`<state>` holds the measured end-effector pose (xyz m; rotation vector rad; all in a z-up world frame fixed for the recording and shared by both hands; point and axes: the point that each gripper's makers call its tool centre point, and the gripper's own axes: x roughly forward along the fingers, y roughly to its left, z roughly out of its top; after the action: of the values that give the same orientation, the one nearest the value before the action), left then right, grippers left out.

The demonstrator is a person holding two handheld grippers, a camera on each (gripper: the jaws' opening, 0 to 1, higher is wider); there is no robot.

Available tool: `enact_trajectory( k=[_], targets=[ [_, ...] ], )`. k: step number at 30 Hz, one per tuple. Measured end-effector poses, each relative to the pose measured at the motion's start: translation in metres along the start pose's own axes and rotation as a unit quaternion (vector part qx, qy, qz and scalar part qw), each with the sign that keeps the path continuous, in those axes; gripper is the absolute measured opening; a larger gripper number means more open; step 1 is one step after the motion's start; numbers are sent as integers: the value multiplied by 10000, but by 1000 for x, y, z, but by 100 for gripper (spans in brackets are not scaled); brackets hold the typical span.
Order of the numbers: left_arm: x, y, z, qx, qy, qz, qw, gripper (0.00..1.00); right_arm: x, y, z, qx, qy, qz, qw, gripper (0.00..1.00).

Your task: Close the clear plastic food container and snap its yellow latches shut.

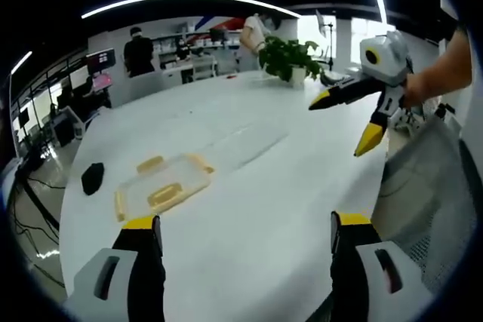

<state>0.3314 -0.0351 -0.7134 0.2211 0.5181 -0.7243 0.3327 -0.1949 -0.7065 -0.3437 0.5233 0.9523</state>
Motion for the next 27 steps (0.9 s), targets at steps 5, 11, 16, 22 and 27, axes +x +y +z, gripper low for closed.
enact_trajectory(
  k=[5, 11, 16, 22, 27],
  targets=[
    [2, 5, 1, 169, 31, -54, 9998, 89, 8, -2, 5, -98, 20, 61, 9999, 79],
    [3, 13, 1, 196, 38, -42, 9998, 89, 17, -5, 11, -174, 31, 142, 9997, 78],
    [1, 19, -2, 190, 11, -6, 9998, 88, 25, -7, 17, -258, 37, 216, 9994, 78],
    [-1, 25, -6, 152, 39, 33, 9999, 88, 33, -9, 23, -395, 65, 274, 9988, 78],
    [-1, 29, -7, 172, 32, 34, 9998, 87, 39, -10, 28, -430, 64, 323, 9985, 77]
  ],
)
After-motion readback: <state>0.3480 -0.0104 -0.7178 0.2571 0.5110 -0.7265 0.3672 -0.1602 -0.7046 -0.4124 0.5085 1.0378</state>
